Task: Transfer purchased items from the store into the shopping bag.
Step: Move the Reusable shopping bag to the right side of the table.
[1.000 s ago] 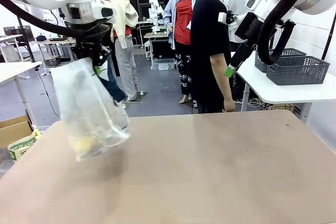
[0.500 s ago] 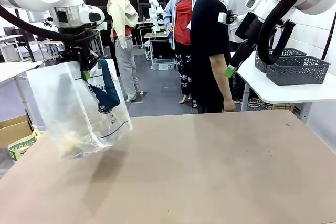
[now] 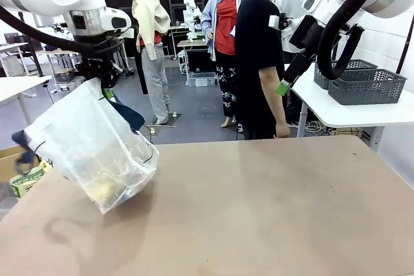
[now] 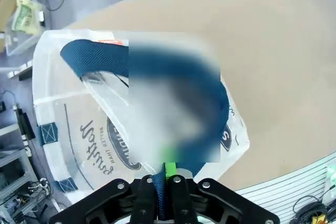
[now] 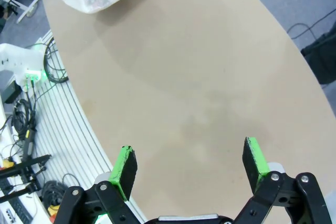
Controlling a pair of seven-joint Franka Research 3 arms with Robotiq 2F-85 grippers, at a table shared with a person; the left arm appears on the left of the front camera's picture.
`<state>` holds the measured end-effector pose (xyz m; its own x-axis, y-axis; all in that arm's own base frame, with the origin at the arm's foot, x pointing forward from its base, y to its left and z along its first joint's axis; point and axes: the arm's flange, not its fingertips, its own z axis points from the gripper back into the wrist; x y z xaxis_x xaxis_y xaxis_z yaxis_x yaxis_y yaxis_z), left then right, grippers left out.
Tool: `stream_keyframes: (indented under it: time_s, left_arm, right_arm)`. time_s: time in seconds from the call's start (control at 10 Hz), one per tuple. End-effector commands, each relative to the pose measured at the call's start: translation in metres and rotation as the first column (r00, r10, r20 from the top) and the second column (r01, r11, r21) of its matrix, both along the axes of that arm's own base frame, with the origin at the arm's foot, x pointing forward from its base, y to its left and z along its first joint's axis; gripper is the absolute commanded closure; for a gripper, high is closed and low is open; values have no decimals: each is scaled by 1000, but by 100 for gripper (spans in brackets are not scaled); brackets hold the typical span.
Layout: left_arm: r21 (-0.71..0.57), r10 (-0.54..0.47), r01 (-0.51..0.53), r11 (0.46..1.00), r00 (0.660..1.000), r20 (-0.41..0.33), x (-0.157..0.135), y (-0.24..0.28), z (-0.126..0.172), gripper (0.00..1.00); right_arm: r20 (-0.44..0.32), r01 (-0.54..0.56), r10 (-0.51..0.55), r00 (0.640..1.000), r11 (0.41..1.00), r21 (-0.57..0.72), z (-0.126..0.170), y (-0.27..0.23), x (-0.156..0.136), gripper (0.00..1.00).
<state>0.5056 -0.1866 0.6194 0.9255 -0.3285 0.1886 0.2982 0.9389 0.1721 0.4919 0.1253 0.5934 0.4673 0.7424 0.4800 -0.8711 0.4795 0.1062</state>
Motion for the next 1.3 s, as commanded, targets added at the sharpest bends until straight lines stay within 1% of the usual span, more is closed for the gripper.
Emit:
stream_keyframes:
  time_s: [0.0,0.2,0.3,0.4,0.7,0.8,0.9,1.0,1.2]
  left_arm:
    - [93,14,-15,996,1000,10,8,-1,-2,100]
    - [232,27,-40,972,998,59,19,18,11,100]
    - [317,20,-44,947,997,79,25,33,19,100]
    - [373,25,-60,926,995,98,32,52,26,100]
    - [483,23,-80,872,992,122,41,98,36,100]
    - [486,11,-67,871,993,118,42,107,31,100]
    - [469,-8,-37,883,995,95,43,111,15,100]
    - [423,-35,8,906,998,57,44,111,-10,100]
    - [383,-99,108,917,994,-43,36,97,-63,100]
  right_arm:
    - [-14,9,-10,1000,1000,-11,-1,0,-1,0]
    - [-14,9,-10,1000,1000,-11,-1,0,-1,0]
    - [-14,9,-10,1000,1000,-11,-1,0,-1,0]
    - [-14,9,-10,1000,1000,-11,-1,0,-1,0]
    - [-14,9,-10,1000,1000,-11,-1,0,-1,0]
    - [-14,9,-10,1000,1000,-11,-1,0,-1,0]
    - [-14,9,-10,1000,1000,-11,-1,0,-1,0]
    - [-14,9,-10,1000,1000,-11,-1,0,-1,0]
    - [-14,9,-10,1000,1000,-11,-1,0,-1,0]
